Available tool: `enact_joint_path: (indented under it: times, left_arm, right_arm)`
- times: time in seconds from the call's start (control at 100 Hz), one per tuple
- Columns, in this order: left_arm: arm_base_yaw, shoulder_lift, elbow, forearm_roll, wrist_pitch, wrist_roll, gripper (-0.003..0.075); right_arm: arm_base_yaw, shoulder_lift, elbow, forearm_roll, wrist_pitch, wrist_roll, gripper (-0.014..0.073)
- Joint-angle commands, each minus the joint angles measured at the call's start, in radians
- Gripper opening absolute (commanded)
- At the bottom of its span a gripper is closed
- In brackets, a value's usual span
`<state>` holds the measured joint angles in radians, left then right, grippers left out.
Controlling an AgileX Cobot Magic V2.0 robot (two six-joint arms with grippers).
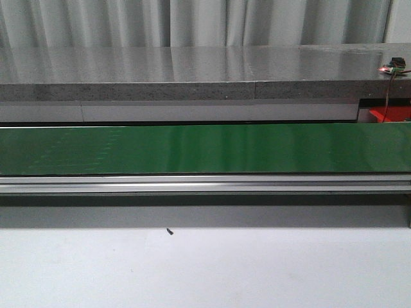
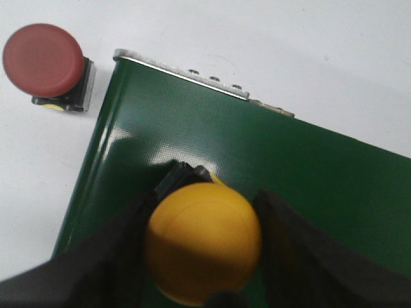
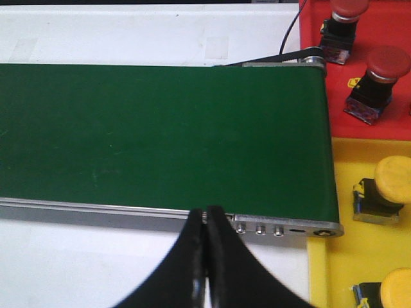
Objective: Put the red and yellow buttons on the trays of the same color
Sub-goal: 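Set the yellow button on the belt's near end and open the left gripper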
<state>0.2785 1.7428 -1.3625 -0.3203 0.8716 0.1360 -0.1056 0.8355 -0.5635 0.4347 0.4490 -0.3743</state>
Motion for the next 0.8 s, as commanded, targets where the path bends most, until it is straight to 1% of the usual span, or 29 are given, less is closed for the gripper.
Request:
enact_joint_path:
  times: [0.0,0.06,0.13,0.38,0.53,0.68,0.79]
  left_arm:
    - [-0.006,-0.046,-0.024,-0.024,-0.015,0.006,0.0462]
    - [-0.006,-0.046,-0.024,-0.029,-0.012,0.007,0.0536]
    - [-0.006,-0.048,-0.024,-0.046,-0.010,0.024,0.0566]
    - [-0.006,-0.116,-0.029,-0.170,-0.036,0.087,0.0566]
    - [0.009,-0.151,-0.029,-0.163,-0.071,0.087,0.0566]
    - [0.063,-0.151,-0.029,-0.162,-0.083,0.085,0.0565]
    - [0.102,-0.137,-0.029,-0.156,-0.124,0.070,0.0565]
  right_arm:
    - [0.000,-0.009,-0.026,0.013,-0.047,-0.009,-0.0122]
    - [0.000,-0.009,-0.026,0.013,-0.047,-0.009,-0.0122]
    - [0.000,-0.009,-0.026,0.013,-0.047,-0.009,-0.0122]
    - [0.000,-0.009,-0.026,0.015,-0.047,-0.009,-0.0122]
    - [0.000,-0.009,-0.026,0.015,-0.047,-0.009,-0.0122]
    - [0.000,-0.009,-0.026,0.017,-0.047,-0.009,-0.0122]
    - [0.000,-0.009,-0.026,0.017,-0.047,-0.009,-0.0122]
